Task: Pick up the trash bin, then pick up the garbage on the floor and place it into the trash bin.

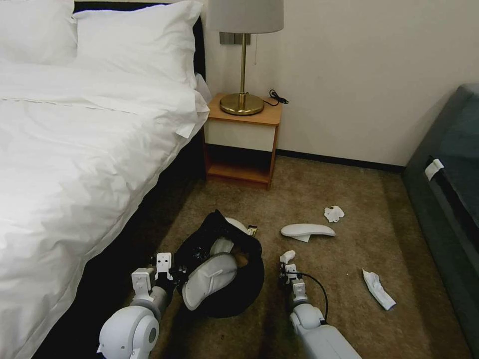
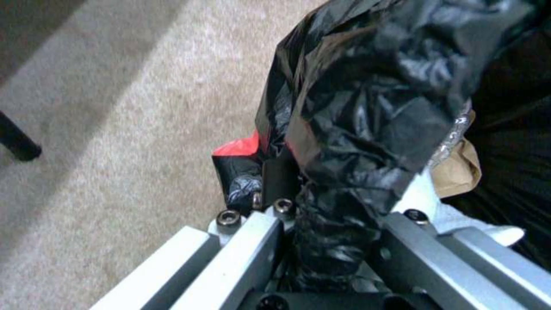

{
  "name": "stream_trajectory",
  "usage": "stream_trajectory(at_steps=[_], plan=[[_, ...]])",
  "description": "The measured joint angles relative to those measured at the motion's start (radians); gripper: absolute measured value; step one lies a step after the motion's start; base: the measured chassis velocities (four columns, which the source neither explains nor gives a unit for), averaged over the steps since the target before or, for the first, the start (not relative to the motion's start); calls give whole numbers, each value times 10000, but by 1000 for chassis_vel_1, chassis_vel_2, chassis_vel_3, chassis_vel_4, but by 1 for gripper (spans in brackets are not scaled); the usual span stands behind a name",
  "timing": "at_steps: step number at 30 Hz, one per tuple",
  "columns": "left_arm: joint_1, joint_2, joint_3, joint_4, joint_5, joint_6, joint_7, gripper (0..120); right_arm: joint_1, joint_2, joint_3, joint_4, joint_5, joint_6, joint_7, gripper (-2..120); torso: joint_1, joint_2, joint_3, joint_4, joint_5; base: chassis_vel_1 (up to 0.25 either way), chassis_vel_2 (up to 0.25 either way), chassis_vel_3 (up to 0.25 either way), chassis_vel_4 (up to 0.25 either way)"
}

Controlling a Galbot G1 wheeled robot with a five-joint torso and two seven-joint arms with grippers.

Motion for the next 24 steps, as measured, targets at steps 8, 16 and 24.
stream_trajectory(at_steps=[8,16,24], plan=[[-232,441,137,482,-901,569,-264,0,-619,-313,244,2114,-1284,418,54,0,0,0,-1,1,-1,0,0,0,0],[-380,763,328,750,-1252,894,-482,0,-1268,-496,201,3819,-1950,566,81,0,0,0,0,0,-1,0,0,0,0],[-300,1455,239,569,-1347,896,-507,0,-1520,-712,9,5164,-3570,1588,-57,0,0,-1,0,5,1,0,0,0,0]])
